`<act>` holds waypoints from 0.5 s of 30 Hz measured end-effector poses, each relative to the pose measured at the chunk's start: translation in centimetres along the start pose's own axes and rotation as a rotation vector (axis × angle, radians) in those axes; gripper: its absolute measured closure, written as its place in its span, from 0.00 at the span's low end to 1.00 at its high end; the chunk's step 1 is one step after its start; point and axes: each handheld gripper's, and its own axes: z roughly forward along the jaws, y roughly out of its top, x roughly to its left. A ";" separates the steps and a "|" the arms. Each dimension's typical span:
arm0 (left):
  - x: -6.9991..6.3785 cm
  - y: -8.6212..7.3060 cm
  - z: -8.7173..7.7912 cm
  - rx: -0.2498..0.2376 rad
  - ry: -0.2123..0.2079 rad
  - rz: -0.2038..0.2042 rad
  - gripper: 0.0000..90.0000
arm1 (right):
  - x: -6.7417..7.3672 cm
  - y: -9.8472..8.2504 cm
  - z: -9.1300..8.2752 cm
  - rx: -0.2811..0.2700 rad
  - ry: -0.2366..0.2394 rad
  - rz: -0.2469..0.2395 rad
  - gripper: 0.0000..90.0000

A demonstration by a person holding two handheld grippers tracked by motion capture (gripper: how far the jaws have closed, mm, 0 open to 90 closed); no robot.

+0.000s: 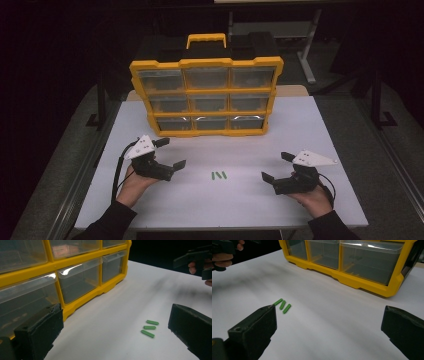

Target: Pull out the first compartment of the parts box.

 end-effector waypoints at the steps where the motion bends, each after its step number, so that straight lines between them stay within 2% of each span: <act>1: 0.0 0.0 0.1 -0.001 -0.002 0.000 0.00 | 0.0 0.0 0.0 0.000 0.001 0.000 0.00; 10: 0.4 0.3 0.5 -0.009 -0.002 0.004 0.00 | 0.0 -0.1 0.1 0.006 0.002 0.001 0.00; 15: 0.4 0.9 1.0 -0.018 -0.006 0.019 0.00 | 0.0 -0.1 0.2 0.007 0.006 0.000 0.00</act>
